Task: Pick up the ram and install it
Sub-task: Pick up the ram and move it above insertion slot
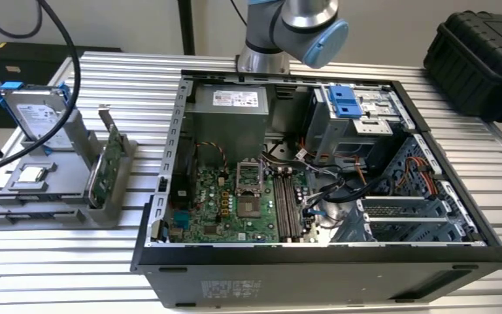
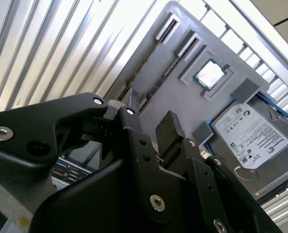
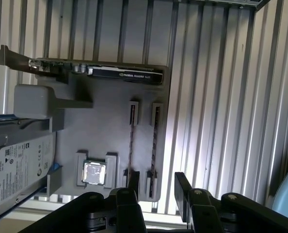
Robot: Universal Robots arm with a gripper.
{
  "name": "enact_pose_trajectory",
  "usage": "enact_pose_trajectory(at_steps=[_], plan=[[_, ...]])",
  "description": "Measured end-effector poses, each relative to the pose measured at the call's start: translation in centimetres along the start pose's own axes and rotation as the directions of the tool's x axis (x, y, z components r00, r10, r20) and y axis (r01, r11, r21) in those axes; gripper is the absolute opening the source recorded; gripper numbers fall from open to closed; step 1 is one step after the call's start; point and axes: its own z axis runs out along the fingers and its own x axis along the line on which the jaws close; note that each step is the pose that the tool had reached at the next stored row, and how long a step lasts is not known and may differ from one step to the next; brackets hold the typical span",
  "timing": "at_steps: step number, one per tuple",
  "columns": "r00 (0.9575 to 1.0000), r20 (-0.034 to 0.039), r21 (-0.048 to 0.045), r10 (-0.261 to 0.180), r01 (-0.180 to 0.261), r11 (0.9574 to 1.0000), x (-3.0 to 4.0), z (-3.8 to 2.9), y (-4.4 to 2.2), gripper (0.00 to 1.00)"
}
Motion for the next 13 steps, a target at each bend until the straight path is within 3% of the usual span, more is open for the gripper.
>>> enact_pose_trajectory(at_steps=[13], plan=[[1.0000, 0.0001, 0.0002, 0.000, 0.000, 1.0000, 0.00, 0.69, -0.01, 1.00]])
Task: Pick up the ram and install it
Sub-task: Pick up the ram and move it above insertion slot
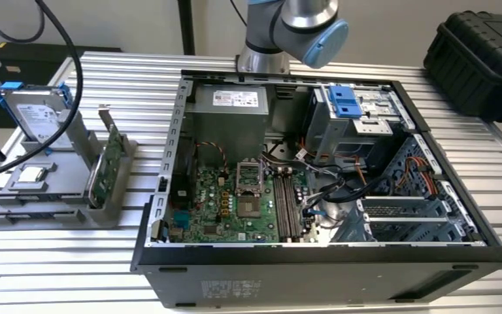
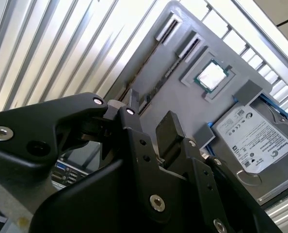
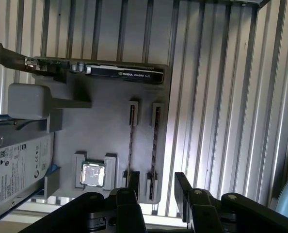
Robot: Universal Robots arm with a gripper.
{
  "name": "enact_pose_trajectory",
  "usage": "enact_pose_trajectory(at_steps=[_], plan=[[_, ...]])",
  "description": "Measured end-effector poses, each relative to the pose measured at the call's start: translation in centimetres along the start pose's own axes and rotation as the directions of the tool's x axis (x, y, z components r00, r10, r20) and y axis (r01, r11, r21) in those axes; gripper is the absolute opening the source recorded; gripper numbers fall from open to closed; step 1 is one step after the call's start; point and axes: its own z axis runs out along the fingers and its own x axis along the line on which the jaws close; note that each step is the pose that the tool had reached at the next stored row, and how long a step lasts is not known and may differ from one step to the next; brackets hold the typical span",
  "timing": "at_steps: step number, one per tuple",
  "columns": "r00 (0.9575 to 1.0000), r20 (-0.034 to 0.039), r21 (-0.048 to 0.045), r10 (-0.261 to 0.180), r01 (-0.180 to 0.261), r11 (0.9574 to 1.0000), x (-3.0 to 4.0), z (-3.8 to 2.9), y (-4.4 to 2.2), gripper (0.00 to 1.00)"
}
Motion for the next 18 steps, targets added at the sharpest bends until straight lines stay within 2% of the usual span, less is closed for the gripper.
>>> enact_pose_trajectory(at_steps=[18], plan=[[1.0000, 0.0000, 0.0000, 0.000, 0.000, 1.0000, 0.00, 1.03, -0.01, 1.00]])
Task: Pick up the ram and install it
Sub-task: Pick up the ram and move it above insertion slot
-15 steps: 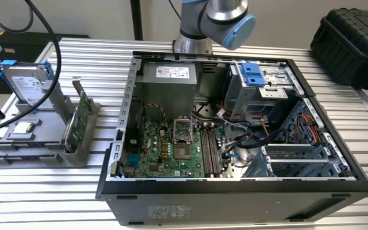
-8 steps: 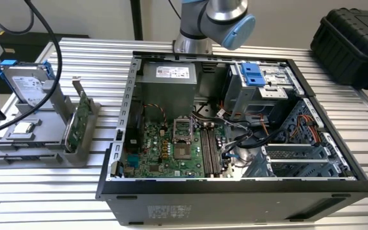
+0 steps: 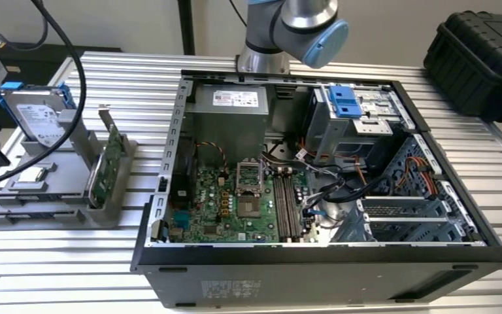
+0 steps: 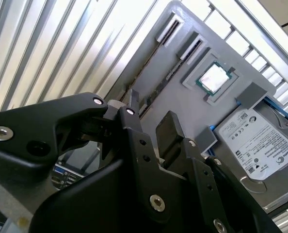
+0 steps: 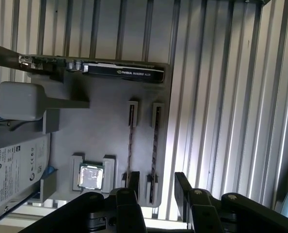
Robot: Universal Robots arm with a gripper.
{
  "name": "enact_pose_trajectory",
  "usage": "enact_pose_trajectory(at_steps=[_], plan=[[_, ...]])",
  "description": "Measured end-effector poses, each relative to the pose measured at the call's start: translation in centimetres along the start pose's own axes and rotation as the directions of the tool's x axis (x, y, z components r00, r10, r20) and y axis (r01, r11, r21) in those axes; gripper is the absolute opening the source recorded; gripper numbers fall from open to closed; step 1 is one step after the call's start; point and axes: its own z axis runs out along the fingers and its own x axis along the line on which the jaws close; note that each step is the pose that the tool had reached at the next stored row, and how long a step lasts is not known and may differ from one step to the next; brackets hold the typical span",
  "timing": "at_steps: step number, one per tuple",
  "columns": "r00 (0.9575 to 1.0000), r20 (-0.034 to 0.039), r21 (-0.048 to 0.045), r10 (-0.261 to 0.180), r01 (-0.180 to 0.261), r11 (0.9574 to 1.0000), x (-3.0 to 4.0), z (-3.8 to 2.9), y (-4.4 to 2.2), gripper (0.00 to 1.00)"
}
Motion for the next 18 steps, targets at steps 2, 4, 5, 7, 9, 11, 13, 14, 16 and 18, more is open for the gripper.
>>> enact_pose_trajectory(at_steps=[2, 4, 5, 7, 9, 11, 13, 14, 16, 18], plan=[[1.0000, 0.0000, 0.0001, 0.000, 0.000, 1.0000, 0.00, 0.11, 0.00, 1.00], [1.0000, 0.0000, 0.0000, 0.000, 0.000, 1.0000, 0.01, 0.22, -0.01, 1.00], [1.0000, 0.0000, 0.0000, 0.000, 0.000, 1.0000, 0.01, 0.28, -0.01, 1.00], [1.0000, 0.0000, 0.0000, 0.000, 0.000, 1.0000, 0.01, 0.38, -0.01, 1.00], [1.0000, 0.0000, 0.0000, 0.000, 0.000, 1.0000, 0.00, 0.49, -0.01, 1.00], [1.0000, 0.0000, 0.0000, 0.000, 0.000, 1.0000, 0.00, 0.60, -0.01, 1.00], [1.0000, 0.0000, 0.0000, 0.000, 0.000, 1.0000, 0.00, 0.71, -0.01, 1.00], [1.0000, 0.0000, 0.0000, 0.000, 0.000, 1.0000, 0.00, 0.77, -0.01, 1.00], [1.0000, 0.0000, 0.0000, 0.000, 0.000, 1.0000, 0.00, 0.88, -0.01, 1.00], [1.0000, 0.0001, 0.0001, 0.000, 0.000, 1.0000, 0.00, 0.99, -0.01, 1.00]])
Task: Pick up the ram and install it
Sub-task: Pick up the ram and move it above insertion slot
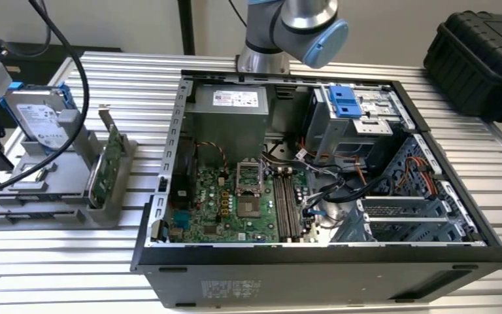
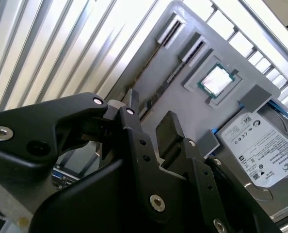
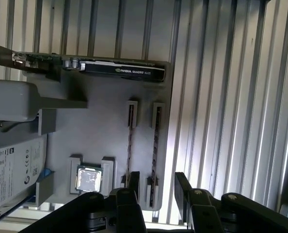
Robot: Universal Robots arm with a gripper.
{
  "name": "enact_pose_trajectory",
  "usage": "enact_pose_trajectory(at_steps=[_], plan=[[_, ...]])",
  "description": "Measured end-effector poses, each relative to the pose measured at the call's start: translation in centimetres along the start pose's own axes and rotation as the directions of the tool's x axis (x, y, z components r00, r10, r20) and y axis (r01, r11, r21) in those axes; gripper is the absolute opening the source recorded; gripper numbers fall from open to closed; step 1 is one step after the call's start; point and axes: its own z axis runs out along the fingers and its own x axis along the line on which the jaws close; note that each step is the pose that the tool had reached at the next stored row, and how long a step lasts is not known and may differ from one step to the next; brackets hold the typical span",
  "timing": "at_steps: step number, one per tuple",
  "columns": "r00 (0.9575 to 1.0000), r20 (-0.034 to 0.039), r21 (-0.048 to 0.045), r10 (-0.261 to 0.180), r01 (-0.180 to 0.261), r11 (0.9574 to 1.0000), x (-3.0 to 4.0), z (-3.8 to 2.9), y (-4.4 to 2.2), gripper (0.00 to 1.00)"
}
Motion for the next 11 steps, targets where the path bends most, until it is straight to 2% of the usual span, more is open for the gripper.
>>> enact_pose_trajectory(at_steps=[11], plan=[[1.0000, 0.0000, 0.0000, 0.000, 0.000, 1.0000, 0.00, 0.64, -0.01, 1.00]])
